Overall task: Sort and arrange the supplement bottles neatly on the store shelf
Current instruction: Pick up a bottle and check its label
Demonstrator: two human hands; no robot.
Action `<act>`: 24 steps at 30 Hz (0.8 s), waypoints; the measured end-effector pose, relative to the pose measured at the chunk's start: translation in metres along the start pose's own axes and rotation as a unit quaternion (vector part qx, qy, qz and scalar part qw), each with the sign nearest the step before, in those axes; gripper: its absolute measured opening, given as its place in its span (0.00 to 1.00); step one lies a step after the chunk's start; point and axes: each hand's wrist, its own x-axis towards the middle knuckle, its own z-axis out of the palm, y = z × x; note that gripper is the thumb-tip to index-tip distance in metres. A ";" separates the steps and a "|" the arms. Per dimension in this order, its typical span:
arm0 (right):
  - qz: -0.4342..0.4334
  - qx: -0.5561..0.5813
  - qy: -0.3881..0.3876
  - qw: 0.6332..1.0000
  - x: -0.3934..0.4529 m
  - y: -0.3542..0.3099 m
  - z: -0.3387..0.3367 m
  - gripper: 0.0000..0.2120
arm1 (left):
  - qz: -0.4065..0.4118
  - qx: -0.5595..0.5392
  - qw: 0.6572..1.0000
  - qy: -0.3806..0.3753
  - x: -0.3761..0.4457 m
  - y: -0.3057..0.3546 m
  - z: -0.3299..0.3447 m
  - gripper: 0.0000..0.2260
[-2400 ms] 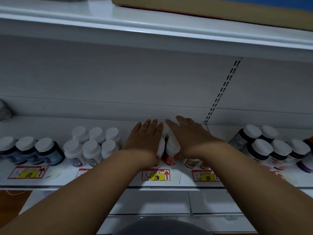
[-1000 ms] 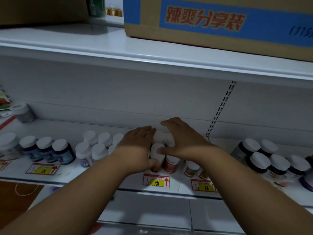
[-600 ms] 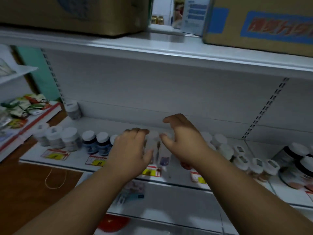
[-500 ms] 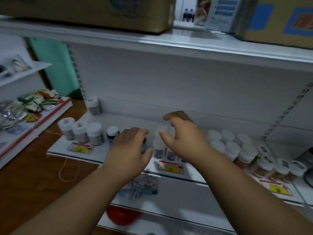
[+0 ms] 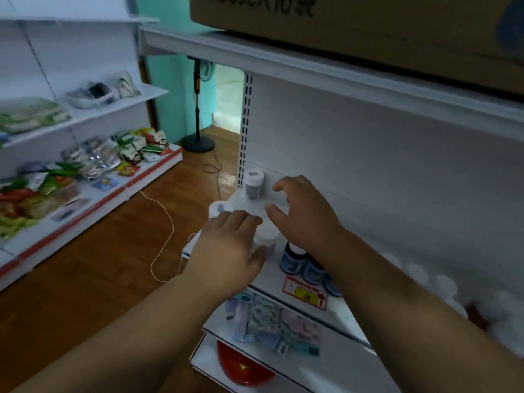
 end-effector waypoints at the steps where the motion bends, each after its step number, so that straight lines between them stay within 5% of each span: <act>1: 0.001 0.000 -0.011 1.000 0.017 0.000 0.007 0.17 | -0.003 0.001 1.000 0.005 0.004 -0.009 0.000 0.18; 13: 0.137 -0.077 -0.147 0.976 0.168 0.021 0.109 0.22 | -0.041 0.022 0.999 -0.011 0.052 -0.101 -0.008 0.22; 20: 0.237 -0.119 -0.052 0.963 0.197 0.017 0.146 0.18 | 0.052 0.003 0.998 -0.020 0.078 -0.168 -0.013 0.22; 24: 0.247 0.025 0.010 0.969 0.183 0.002 0.138 0.14 | 0.087 -0.040 0.994 -0.047 0.090 -0.186 -0.014 0.23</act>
